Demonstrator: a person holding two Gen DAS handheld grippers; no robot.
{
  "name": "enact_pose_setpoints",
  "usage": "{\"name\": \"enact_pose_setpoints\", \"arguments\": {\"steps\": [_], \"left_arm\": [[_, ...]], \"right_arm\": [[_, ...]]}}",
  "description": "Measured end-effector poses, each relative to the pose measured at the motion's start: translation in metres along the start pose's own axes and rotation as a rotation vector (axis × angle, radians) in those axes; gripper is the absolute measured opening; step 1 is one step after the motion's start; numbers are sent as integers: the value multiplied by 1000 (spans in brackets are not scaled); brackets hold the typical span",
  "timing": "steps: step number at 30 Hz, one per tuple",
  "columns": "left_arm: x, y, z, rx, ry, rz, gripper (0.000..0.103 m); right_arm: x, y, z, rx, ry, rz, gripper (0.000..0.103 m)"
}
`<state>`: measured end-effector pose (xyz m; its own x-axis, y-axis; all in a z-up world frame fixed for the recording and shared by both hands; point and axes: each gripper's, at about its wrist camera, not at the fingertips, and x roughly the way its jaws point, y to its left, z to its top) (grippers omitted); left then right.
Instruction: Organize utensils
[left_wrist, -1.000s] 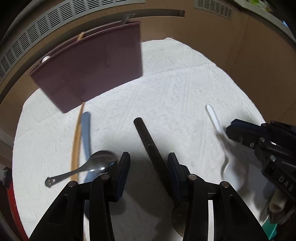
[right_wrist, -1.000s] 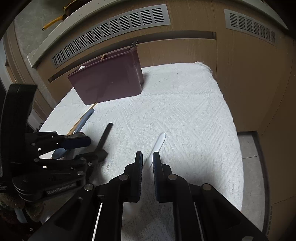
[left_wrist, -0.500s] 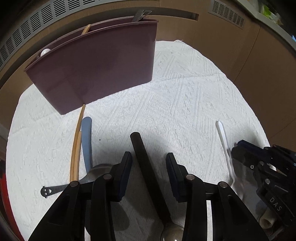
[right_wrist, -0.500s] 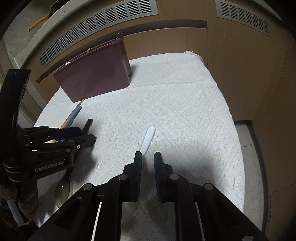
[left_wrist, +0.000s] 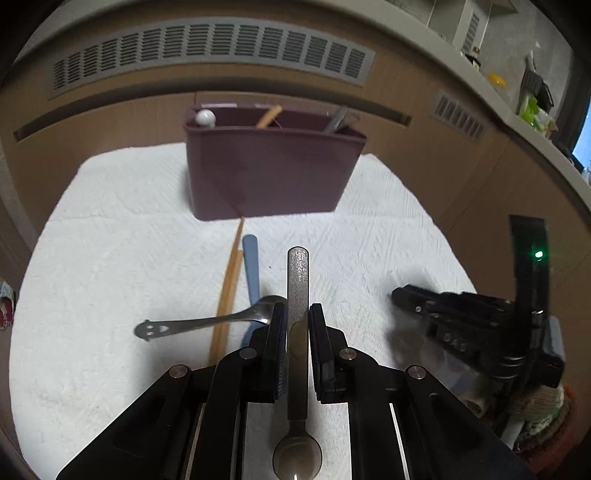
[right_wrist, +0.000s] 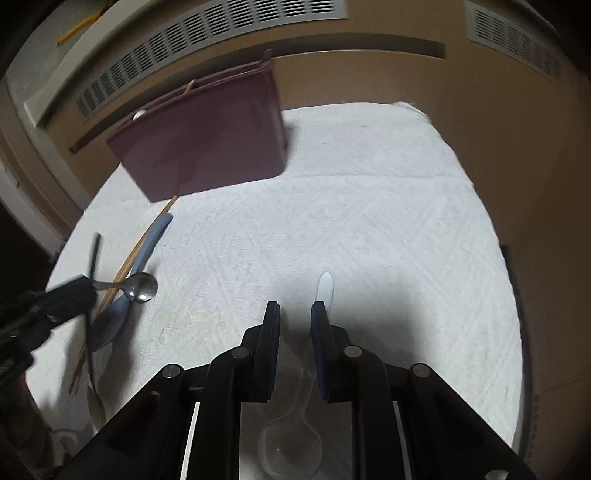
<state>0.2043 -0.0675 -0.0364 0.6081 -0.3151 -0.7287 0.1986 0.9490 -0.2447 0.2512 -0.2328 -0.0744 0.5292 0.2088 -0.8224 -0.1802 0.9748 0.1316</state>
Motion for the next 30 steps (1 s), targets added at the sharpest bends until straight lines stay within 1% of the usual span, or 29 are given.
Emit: {"name": "enact_pose_setpoints", "arguments": {"steps": [2, 5, 10, 12, 13, 16, 19, 20, 21, 24, 26, 30], "left_arm": [[-10, 1, -1, 1, -23, -4, 12], [-15, 3, 3, 0, -45, -17, 12], [-29, 5, 0, -14, -70, -46, 12], [-35, 5, -1, -16, -84, -54, 12], [-40, 5, -1, -16, -90, -60, 12], [-44, 6, -1, -24, -100, -63, 12], [-48, 9, -3, -31, -106, -62, 12], [-48, 9, -4, -32, -107, -62, 12], [-48, 9, -4, -35, -106, -62, 12], [-49, 9, -5, -34, -105, -61, 12], [-50, 9, -5, -31, -106, -60, 12], [-45, 10, -6, -38, -88, -55, 12]], "right_arm": [[-3, 9, 1, -11, 5, 58, 6], [-21, 17, -1, -46, -48, 61, 5], [-60, 21, -5, -59, -119, 118, 4], [-71, 18, -5, -47, -133, 135, 4], [-74, 18, -4, -43, -137, 137, 4], [-81, 11, -6, -48, -163, 65, 5], [-67, 2, -11, -54, -99, 46, 11], [-62, 1, -14, -59, -90, 36, 15], [-52, 3, -16, -75, -76, 26, 18], [-25, 8, -17, -111, -8, 41, 18], [-11, 10, -15, -129, 19, 56, 18], [5, 12, -8, -153, 39, 23, 18]]}}
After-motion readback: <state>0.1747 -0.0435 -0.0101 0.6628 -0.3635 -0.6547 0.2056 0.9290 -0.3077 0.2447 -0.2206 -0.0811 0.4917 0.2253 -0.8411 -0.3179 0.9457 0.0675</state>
